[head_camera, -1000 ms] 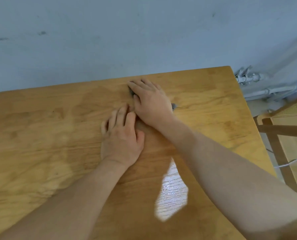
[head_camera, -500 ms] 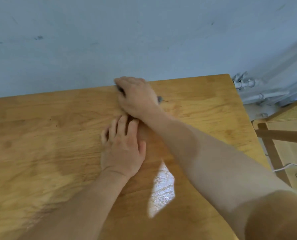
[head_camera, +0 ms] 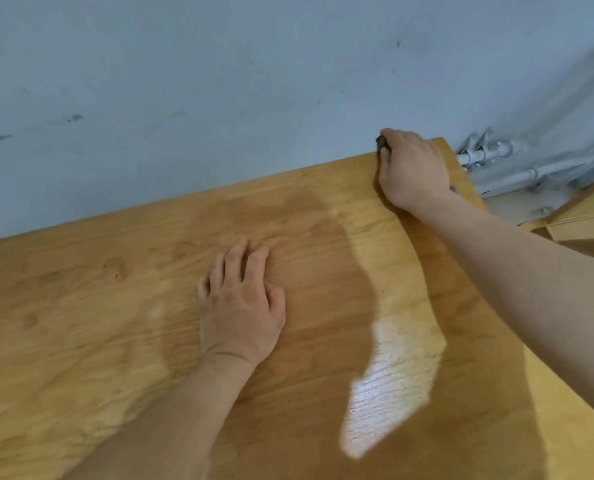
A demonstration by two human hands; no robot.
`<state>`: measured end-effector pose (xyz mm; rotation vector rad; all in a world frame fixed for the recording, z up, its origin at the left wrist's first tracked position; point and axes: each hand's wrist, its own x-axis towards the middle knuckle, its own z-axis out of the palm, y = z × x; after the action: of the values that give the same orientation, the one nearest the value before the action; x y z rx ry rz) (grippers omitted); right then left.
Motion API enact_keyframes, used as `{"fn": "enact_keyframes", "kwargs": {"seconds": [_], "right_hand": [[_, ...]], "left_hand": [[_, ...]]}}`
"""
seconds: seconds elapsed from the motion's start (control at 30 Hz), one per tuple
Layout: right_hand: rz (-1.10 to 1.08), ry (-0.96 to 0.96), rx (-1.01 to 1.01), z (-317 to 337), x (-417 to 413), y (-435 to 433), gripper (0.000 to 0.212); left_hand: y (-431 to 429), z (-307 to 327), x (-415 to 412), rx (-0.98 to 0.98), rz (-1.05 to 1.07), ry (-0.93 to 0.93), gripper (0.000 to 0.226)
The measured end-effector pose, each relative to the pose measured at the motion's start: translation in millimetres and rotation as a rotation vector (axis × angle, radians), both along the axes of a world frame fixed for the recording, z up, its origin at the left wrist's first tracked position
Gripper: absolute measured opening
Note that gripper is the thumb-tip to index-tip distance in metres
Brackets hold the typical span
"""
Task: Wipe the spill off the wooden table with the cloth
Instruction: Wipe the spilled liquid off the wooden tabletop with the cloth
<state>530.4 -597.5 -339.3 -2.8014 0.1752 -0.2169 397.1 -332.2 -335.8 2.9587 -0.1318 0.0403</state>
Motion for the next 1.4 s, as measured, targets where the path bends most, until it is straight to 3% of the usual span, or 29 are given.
{"fn": "enact_keyframes", "kwargs": {"seconds": [0.13, 0.23, 0.5, 0.67, 0.9, 1.0, 1.17, 1.4], "right_hand": [[-0.135, 0.045, -0.048, -6, 4, -11, 0.027], [-0.181, 0.023, -0.034, -12, -12, -8, 0.038], [0.105, 0.071, -0.034, 2, -150, -5, 0.049], [0.061, 0.015, -0.008, -1, -97, -21, 0.049], [-0.072, 0.03, -0.015, -3, 0, -35, 0.031], [-0.124, 0.059, 0.004, -2, -11, -35, 0.04], [-0.156, 0.093, 0.027, 1, -96, -48, 0.05], [-0.298, 0.153, 0.107, 11, -17, -47, 0.039]], "left_hand": [[0, -1, -2, -0.021, 0.015, -0.029, 0.05], [0, -1, -5, -0.024, 0.015, -0.038, 0.05], [-23, 7, -19, -0.043, 0.12, 0.054, 0.054], [-108, 5, -36, -0.055, -0.194, 0.132, 0.064], [-122, 1, -30, 0.0, -0.157, 0.106, 0.059], [-124, 2, -34, 0.008, -0.168, 0.111, 0.058], [-122, 4, -33, 0.01, -0.159, 0.096, 0.059], [-123, 3, -31, 0.028, -0.166, 0.098, 0.058]]}}
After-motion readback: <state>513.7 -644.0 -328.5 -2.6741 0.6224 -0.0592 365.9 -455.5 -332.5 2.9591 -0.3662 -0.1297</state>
